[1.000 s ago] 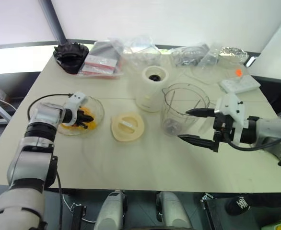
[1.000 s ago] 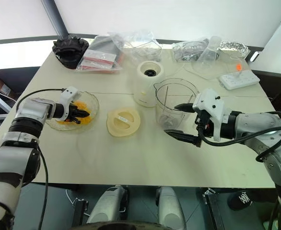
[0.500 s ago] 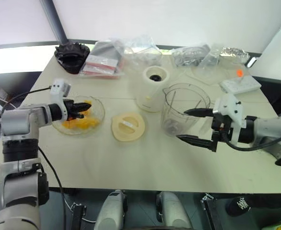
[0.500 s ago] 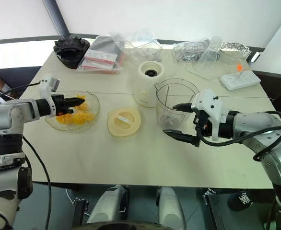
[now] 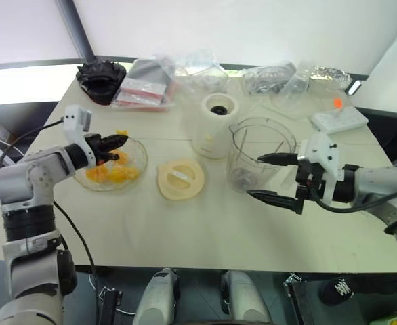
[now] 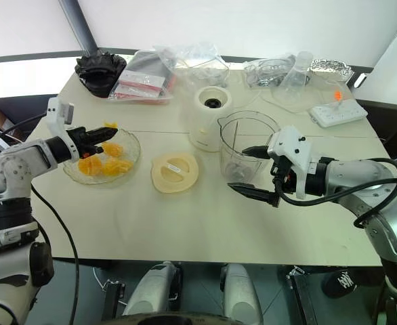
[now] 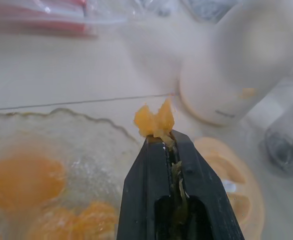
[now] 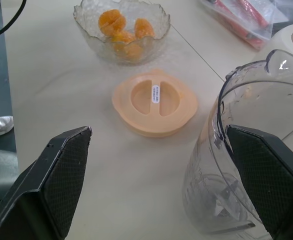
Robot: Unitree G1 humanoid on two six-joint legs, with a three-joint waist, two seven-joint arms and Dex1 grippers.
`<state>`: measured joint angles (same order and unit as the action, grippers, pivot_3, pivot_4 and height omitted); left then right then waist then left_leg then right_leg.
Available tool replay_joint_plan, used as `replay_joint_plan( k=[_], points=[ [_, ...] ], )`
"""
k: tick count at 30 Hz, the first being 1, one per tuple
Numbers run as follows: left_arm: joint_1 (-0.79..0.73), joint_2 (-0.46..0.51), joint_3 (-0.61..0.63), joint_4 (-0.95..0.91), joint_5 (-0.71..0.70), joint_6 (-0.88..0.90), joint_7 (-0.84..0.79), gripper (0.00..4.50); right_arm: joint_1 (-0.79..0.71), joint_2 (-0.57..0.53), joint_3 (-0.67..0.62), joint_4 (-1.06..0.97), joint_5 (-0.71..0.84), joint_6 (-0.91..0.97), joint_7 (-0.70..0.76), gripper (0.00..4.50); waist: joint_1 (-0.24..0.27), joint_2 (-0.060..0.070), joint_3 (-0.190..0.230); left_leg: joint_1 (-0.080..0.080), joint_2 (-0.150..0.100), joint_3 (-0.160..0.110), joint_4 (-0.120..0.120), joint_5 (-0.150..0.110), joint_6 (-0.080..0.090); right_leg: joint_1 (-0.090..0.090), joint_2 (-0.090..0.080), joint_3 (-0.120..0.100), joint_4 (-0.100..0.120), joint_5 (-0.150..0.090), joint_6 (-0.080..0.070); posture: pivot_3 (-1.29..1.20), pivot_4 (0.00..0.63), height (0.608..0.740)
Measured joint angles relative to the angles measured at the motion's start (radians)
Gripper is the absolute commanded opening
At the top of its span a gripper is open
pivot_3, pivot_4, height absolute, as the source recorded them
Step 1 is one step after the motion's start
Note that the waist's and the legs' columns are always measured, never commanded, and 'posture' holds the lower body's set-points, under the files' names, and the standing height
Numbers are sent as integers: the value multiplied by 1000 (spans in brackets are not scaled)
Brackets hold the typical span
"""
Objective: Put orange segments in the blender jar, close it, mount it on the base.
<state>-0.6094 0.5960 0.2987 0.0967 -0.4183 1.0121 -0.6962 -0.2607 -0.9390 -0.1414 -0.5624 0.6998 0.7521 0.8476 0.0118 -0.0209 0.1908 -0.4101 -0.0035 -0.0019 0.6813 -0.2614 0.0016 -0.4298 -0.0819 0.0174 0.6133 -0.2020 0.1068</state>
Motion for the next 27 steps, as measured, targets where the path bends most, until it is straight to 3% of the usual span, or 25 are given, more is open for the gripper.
replay_joint_plan(
  k=[3, 9, 12, 16, 27],
  points=[
    [-16, 37, -89, 35, 63, -29, 37, 42, 3, 10, 0, -4, 0, 1, -8, 4500, 1, 0, 0, 0, 0, 0, 0, 0, 0, 0, 0, 0, 0, 0, 0, 0, 150, 740],
    [-128, 154, -410, 181, 310, -228, 19, 42, -10, 10, 13, -2, 0, 2, 3, 4500, 0, 0, 0, 0, 0, 1, 0, 0, 0, 0, 0, 0, -1, 0, 0, 0, 150, 740],
    [-197, 162, -513, 261, 390, -347, -35, 873, -36, 10, 39, 4, -2, 1, 21, 4500, 0, 0, 0, 0, 0, 1, -1, 0, 0, 0, 0, 0, -1, 0, -1, 0, 150, 740],
    [-275, 162, -610, 421, 502, -517, -82, 2812, -56, 10, 52, 19, -10, -2, 32, 4500, -1, 0, 0, -1, 0, 1, -1, 0, 0, -1, -1, 0, -2, 0, 0, 0, 150, 740],
    [-367, 132, -688, 709, 666, -778, -152, 2812, -39, 19, 47, 5, -11, -6, 10, 4500, 1, 0, 0, -2, 0, 1, -1, 0, 0, -1, -1, 0, -2, 0, 0, 0, 150, 740]
  ],
)
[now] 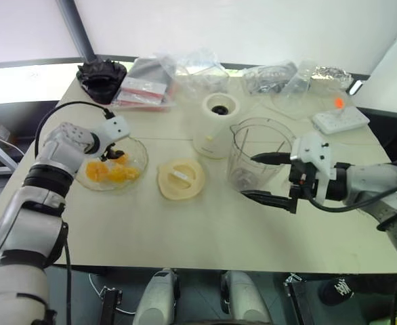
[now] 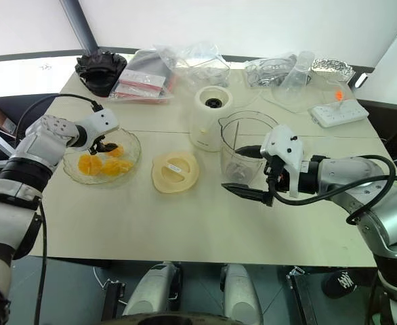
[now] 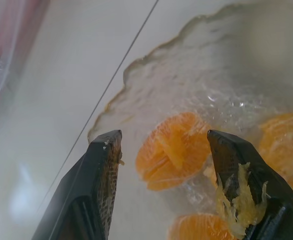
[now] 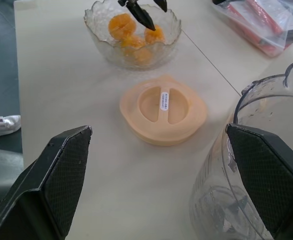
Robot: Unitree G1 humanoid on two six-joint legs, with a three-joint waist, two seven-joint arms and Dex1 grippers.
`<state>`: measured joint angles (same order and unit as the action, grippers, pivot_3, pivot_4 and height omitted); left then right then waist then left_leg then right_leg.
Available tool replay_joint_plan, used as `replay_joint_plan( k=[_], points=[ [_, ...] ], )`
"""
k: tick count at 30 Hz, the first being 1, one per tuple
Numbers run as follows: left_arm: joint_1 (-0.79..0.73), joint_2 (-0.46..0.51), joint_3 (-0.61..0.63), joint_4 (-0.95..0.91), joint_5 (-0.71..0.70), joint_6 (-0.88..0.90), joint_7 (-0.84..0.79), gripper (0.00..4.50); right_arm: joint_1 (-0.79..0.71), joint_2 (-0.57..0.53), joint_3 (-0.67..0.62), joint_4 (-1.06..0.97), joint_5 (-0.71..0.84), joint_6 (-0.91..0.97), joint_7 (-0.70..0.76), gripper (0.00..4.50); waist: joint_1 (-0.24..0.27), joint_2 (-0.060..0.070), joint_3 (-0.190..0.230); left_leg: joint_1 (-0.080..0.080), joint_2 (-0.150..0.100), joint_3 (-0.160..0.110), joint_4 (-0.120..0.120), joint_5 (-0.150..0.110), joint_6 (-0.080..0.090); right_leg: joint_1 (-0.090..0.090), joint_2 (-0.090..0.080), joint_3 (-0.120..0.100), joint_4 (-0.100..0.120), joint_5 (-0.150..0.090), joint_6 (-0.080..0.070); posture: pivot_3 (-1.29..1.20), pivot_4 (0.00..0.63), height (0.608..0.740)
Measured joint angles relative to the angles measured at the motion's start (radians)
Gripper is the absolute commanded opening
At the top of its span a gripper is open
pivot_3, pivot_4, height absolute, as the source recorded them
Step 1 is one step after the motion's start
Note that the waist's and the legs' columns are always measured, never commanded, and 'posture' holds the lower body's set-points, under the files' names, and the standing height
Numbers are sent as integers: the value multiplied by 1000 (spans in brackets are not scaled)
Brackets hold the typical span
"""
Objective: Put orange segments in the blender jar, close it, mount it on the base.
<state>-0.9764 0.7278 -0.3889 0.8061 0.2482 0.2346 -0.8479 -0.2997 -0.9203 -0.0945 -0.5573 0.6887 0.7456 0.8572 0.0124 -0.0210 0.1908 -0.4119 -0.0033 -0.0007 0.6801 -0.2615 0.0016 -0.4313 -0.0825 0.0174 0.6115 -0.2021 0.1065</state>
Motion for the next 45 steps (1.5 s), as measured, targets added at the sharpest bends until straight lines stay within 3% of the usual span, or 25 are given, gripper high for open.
replay_joint_plan(
  k=[10, 23, 45],
  points=[
    [-49, -28, -43, 205, 129, -171, -3, 2812, 14, 0, -2, -9, 1, -11, -16, 4500, 1, 0, 0, 0, 0, 0, 0, 0, 0, 0, 0, 0, 0, 0, 0, 0, 150, 740],
    [-118, -117, -90, 389, 272, -295, 165, 2812, 14, 0, -1, -10, -8, -14, -9, 4500, 0, -1, 1, 0, 0, 1, 0, 0, 0, 0, 1, 0, 1, 0, 1, 0, 150, 740],
    [-127, -120, -105, 451, 330, -310, 162, 2812, 47, -1, -5, -38, -21, -33, -27, 4500, 0, -1, 1, 0, 0, 1, 1, 0, 0, 1, 1, -1, 1, 0, 1, 0, 150, 740]
  ],
)
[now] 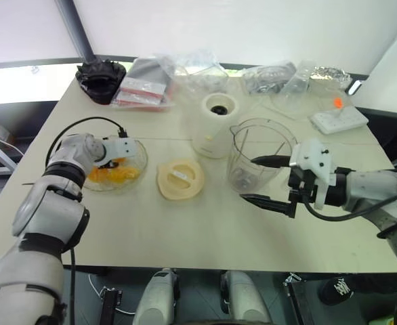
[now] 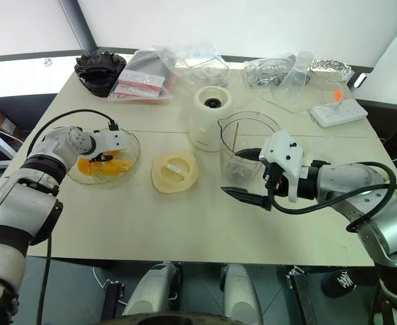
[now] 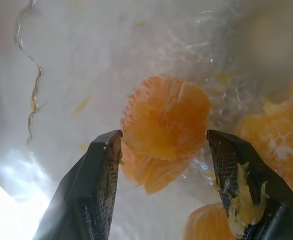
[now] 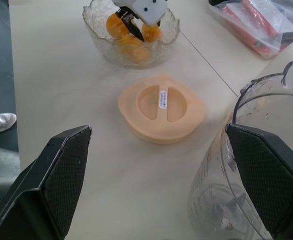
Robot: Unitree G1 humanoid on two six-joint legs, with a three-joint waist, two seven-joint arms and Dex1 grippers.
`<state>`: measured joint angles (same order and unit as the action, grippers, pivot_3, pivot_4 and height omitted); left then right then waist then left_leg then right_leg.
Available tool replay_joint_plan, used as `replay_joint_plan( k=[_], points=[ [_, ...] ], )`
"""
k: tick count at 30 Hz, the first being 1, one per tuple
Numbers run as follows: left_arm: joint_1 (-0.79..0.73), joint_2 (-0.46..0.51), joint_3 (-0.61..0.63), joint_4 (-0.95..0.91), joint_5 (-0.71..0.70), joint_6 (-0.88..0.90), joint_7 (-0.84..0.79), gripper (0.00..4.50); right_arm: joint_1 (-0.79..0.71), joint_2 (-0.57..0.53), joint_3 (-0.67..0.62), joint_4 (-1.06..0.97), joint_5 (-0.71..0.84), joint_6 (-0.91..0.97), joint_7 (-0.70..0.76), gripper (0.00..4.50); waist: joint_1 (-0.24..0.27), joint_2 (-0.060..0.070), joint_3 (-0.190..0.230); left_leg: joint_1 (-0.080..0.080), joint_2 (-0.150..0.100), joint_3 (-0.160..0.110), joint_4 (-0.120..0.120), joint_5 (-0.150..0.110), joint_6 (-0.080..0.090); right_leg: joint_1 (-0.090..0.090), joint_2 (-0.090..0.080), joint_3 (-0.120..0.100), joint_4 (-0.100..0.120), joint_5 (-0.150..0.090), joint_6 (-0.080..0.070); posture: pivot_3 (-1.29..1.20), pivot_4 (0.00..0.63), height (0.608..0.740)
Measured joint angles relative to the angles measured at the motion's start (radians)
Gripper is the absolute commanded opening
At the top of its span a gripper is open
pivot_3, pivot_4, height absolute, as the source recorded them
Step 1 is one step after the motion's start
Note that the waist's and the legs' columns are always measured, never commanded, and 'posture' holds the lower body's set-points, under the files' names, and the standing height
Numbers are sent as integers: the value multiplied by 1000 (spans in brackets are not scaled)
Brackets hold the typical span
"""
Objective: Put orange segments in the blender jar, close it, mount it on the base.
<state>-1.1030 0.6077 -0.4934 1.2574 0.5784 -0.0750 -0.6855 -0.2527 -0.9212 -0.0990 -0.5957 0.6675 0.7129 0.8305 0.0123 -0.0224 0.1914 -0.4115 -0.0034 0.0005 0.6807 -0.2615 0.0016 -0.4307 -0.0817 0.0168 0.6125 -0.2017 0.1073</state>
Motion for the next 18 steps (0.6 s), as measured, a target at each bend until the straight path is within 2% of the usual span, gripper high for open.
replay_joint_plan(
  k=[18],
  points=[
    [0, -20, 18, 30, -1, 42, 56, 2812, -2, 0, 1, 5, -18, -1, 0, 4500, 1, 0, -1, 3, 0, 0, 0, 0, 0, 2, 0, 0, 1, 0, 0, 0, 150, 740]
  ],
)
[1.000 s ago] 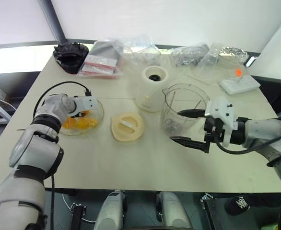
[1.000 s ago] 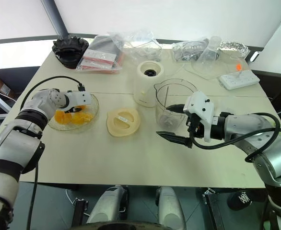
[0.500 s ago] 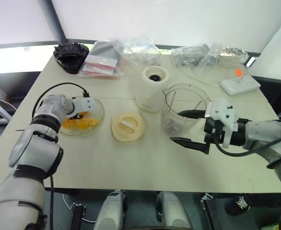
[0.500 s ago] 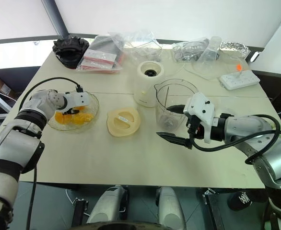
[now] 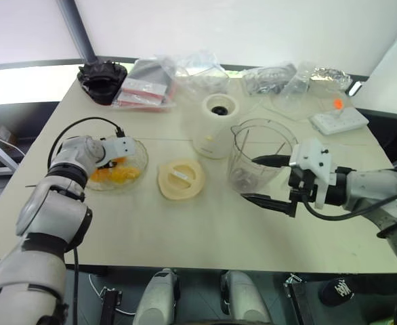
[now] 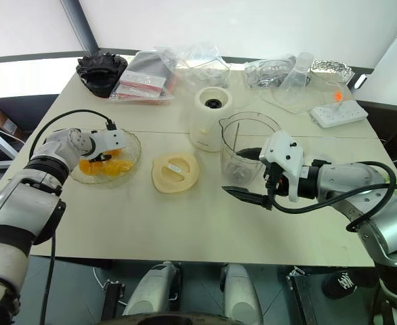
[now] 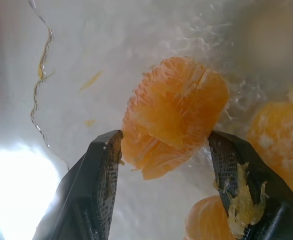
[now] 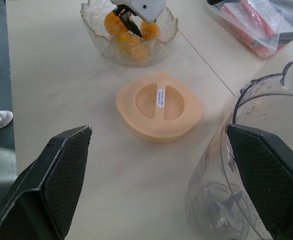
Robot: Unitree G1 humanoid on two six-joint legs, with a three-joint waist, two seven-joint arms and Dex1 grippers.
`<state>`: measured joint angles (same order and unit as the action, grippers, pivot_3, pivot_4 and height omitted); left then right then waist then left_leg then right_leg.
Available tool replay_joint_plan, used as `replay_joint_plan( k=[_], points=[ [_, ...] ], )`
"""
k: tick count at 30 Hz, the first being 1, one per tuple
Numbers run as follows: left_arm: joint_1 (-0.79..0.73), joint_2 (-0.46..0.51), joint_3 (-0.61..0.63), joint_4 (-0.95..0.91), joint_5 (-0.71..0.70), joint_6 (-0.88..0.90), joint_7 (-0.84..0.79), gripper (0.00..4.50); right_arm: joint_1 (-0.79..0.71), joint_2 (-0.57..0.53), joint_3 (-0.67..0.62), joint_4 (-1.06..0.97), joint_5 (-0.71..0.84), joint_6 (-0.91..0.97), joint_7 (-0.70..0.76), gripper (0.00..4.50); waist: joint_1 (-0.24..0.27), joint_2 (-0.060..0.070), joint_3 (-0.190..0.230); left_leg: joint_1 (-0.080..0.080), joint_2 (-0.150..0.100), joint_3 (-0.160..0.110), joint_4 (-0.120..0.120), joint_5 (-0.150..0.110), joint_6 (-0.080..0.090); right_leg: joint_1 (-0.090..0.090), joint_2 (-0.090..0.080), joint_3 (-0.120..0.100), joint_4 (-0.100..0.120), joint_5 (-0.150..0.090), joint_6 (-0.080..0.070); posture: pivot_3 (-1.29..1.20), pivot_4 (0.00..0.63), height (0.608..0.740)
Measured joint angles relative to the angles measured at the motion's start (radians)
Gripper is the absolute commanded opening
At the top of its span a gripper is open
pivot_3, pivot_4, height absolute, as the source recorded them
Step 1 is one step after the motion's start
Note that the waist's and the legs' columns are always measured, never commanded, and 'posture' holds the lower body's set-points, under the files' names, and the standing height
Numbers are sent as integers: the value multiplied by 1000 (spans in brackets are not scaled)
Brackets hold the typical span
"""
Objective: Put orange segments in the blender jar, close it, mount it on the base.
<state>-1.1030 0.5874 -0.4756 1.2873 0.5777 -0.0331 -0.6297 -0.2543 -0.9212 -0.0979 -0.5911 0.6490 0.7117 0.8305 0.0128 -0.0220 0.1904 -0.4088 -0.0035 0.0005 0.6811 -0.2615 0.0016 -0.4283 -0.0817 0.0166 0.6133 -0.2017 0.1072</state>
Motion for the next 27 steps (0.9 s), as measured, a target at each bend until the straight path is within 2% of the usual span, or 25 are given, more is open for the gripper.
replay_joint_plan(
  k=[1, 4, 27],
  points=[
    [0, 0, 0, 0, 0, 0, 0, 2812, 0, 0, 0, 0, 0, 0, 0, 4500, 0, 0, 0, 0, 0, 0, 0, 0, 0, 0, 0, 0, 0, 0, 0, 0, 150, 740],
    [0, -3, -1, 6, 0, 0, -1, 1954, 0, 0, 0, -1, -1, 0, -2, 4500, 0, 0, 0, 0, 0, 0, 0, 0, 0, 0, 0, 0, 0, 0, 0, 0, 150, 740],
    [4, -5, 1, 8, -1, -2, 9, 1954, 0, 0, 1, -1, -8, -2, -2, 4500, 0, 0, 0, 0, 0, 0, 0, 0, 0, 0, 0, 0, 0, 0, 0, 0, 150, 740]
  ],
)
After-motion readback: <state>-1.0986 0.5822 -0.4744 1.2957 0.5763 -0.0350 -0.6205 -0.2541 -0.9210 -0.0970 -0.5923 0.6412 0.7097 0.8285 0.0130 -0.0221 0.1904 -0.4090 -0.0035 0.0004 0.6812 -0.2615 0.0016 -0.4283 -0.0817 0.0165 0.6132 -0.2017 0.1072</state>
